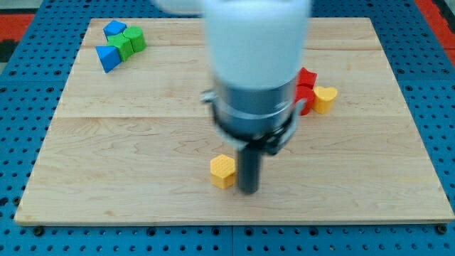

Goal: Place the yellow heart between the red blocks

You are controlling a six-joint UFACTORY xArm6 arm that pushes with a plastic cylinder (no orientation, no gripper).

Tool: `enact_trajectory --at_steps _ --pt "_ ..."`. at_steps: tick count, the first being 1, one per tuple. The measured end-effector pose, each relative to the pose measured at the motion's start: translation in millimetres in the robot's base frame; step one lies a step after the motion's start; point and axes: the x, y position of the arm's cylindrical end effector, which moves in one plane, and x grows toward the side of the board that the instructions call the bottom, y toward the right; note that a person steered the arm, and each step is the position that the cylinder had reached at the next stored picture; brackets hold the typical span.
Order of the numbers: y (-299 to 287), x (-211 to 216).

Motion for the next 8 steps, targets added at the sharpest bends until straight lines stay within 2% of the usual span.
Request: enact_trajectory --at_steps 1,2,3,4,5,6,7,8 --pt "99.9 -31.8" --pt "200.7 -101.3" --pt "159.9 -152.6" --pt "71.8 -152.1" --pt "-17.5 -112.8" --pt "-33.8 -100.4" --pt "-25.5 -102.2" --pt "10.6 -71.9"
